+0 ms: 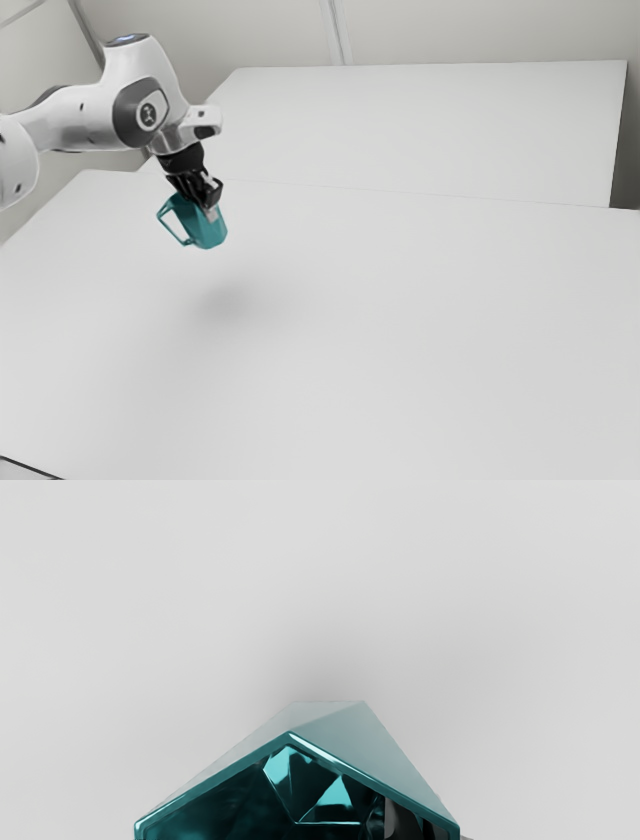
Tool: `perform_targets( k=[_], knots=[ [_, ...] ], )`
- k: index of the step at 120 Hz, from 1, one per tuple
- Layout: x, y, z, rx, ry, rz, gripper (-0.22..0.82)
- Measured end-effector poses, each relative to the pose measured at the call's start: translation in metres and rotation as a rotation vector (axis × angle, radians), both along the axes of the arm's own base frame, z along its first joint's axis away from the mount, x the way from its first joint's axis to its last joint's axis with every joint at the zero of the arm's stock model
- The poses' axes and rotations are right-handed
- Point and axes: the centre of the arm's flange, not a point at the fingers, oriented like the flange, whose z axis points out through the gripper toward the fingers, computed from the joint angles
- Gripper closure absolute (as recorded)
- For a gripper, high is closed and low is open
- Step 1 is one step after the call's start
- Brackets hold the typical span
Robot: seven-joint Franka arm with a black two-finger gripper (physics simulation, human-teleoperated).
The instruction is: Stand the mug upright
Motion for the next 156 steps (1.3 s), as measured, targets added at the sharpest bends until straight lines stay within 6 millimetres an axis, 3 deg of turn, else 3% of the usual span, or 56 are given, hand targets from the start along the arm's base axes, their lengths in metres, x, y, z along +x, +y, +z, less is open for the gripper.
perform_targets(
  k=[65, 156],
  knots=[
    [0.005, -0.027, -0.045, 0.009, -0.031, 0.051, 0.78],
    [0.03, -0.036, -0.102, 0.02, -0.042, 0.078, 0.78]
  ],
)
